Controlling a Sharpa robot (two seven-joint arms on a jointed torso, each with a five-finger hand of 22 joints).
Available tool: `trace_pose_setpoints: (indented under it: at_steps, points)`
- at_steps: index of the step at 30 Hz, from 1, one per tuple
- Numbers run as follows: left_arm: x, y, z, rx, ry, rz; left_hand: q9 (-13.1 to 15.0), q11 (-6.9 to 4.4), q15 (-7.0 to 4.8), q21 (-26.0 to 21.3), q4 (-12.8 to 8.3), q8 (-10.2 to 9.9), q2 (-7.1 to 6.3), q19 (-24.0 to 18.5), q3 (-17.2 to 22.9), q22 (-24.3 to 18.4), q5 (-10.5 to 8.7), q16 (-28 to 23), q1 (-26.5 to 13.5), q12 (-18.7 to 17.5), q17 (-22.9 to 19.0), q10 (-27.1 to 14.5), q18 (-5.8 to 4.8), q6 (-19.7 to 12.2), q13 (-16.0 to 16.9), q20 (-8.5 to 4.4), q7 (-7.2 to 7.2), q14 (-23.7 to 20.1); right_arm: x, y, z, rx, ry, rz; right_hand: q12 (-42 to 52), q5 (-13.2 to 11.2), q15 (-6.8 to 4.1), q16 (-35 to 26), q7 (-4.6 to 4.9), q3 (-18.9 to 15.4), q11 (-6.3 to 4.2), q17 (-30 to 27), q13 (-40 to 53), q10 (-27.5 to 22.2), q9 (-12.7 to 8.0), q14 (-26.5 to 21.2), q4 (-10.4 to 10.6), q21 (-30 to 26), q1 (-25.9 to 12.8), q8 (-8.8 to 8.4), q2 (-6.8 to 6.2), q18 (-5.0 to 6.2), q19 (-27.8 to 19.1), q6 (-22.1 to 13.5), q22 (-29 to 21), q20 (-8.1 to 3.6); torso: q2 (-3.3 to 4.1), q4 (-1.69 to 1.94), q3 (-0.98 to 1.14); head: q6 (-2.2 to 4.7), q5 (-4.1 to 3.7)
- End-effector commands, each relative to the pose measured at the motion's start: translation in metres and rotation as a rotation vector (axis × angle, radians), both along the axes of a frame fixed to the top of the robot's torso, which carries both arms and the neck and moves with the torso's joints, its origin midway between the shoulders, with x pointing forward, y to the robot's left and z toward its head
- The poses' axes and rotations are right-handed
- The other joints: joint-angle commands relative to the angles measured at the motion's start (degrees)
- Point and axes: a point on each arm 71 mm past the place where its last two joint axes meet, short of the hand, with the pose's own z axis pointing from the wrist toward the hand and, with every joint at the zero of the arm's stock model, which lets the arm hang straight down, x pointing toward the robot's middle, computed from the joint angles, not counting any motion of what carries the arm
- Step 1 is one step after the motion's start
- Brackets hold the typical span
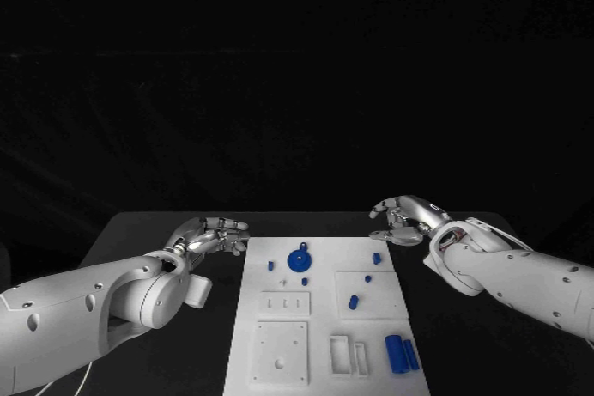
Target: Assemble the parts on the task board
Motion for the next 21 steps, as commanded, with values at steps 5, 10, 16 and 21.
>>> trace_pose_setpoints:
  at_steps: [5, 10, 16, 21]
  points:
    - [0.0, -0.003, -0.003, -0.012, -0.003, -0.025, 0.06, -0.02, 0.24, 0.39, 0.21, 0.16, -0.05, -0.45, 0.05, -0.06, -0.35, -0.32, -0.52, 0.27, 0.06, 0.57, 0.86, 0.27, 0.1, -0.13, 0.03, 0.06, 0.002, -0.024, -0.017, 0.02, 0.093, -0.004, -1.06, -0.47, 0.13, -0.59, 0.29, -1.98, -0.14, 0.03, -0.57, -1.44, 0.05, -0.46, -0.64, -0.55, 0.82, 0.25, -0.12, 7.09, -1.1, 1.02, 0.92, 0.19, -0.57, -0.63, 0.77, -0.29, -0.08]
    - [0.0, -0.003, -0.005, -0.013, 0.0, -0.028, 0.06, -0.01, 0.24, 0.39, 0.21, 0.16, -0.05, -0.45, 0.04, -0.07, -0.37, -0.33, -0.54, 0.24, 0.07, 0.55, 0.86, 0.26, 0.09, -0.13, 0.03, 0.06, 0.004, -0.031, -0.033, 0.006, 0.14, -0.019, -1.63, -0.54, 0.02, -0.85, 0.13, -2.5, -0.26, -0.01, -0.97, -2.16, 0.01, -0.65, -0.88, -0.7, 1.25, 0.15, 0.0, 7.09, -1.48, 0.96, 0.91, 0.39, -0.6, -0.75, 1.04, -0.44, -0.01]
    - [0.0, -0.003, -0.006, -0.014, 0.002, -0.029, 0.06, 0.0, 0.24, 0.39, 0.19, 0.15, -0.04, -0.46, 0.03, -0.07, -0.39, -0.34, -0.54, 0.21, 0.08, 0.51, 0.87, 0.25, 0.08, -0.14, 0.03, 0.06, 0.004, -0.034, -0.054, -0.005, 0.186, -0.033, -2.1, -0.61, -0.36, -1.17, -0.32, -2.17, -0.68, -0.01, -1.29, -2.84, -0.02, -0.94, -1.42, -0.92, 3.18, 0.06, 0.69, 7.09, -2.01, 0.87, 0.9, 0.7, -0.56, -0.65, 1.0, -0.7, -0.19]
    - [-0.001, -0.004, -0.007, -0.015, 0.004, -0.033, 0.06, 0.01, 0.24, 0.39, 0.16, 0.14, -0.03, -0.46, 0.03, -0.08, -0.4, -0.36, -0.53, 0.17, 0.09, 0.46, 0.87, 0.23, 0.07, -0.15, 0.03, 0.05, 0.005, -0.031, -0.066, -0.01, 0.215, -0.032, -2.24, -0.62, -0.71, -1.28, -0.72, -1.86, -1.05, 0.04, -1.4, -3.06, 0.0, -1.01, -1.48, -0.93, 4.14, 0.07, 1.09, 7.09, -2.19, 0.89, 0.92, 0.95, -0.53, -0.57, 0.89, -1.02, -0.18]
